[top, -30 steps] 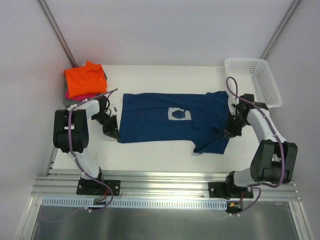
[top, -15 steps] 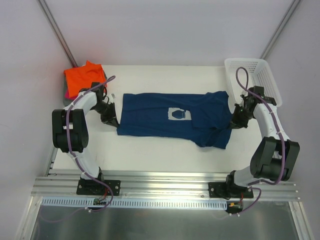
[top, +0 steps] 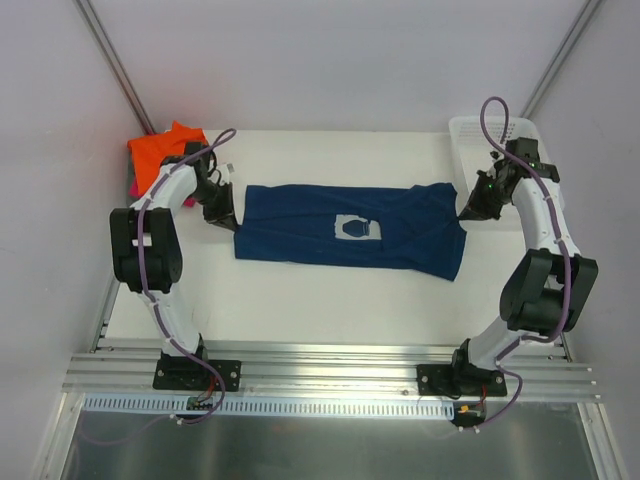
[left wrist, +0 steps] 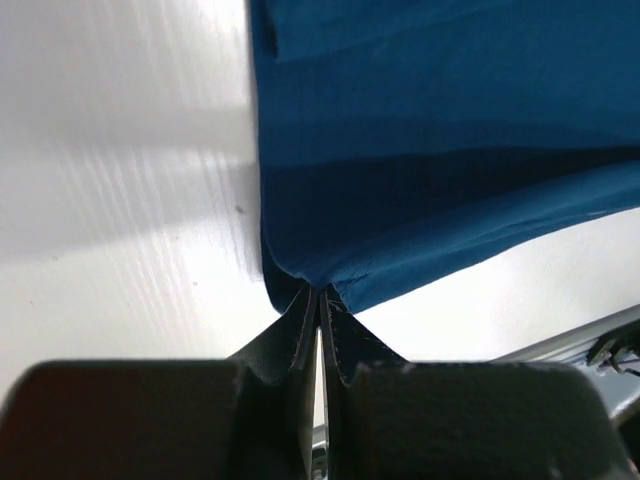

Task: Fold and stack the t-shirts
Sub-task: Grap the side of the flattened tshirt closest away from the robot with both arms

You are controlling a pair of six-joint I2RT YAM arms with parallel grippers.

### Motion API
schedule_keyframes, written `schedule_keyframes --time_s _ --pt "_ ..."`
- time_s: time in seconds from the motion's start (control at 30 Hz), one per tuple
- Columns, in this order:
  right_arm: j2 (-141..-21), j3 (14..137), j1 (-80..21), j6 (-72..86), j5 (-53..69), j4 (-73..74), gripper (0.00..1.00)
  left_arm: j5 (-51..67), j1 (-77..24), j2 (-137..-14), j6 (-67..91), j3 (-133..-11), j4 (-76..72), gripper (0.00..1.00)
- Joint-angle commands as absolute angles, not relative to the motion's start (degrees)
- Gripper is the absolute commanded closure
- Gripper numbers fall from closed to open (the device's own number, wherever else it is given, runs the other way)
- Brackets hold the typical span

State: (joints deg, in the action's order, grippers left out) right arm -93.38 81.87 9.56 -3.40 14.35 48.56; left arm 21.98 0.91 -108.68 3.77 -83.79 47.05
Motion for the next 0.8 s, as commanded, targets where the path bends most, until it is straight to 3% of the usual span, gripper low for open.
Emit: schedule_keyframes --time_s 0.0,0.53,0.77 --pt "-95.1 87.2 9.8 -2.1 16.0 47.2 0.99 20.8 -2.0 -109.1 1.0 -88.8 48.6 1.0" --pt "-104.6 98.5 6.3 -1.8 16.3 45.2 0.99 13.0 -7.6 -113.7 -1.3 -100.5 48.3 1.0" --pt "-104.3 96.7 5.1 -2.6 16.1 45.5 0.99 12.8 -7.6 -114.7 -1.6 -102.4 48.1 1.0"
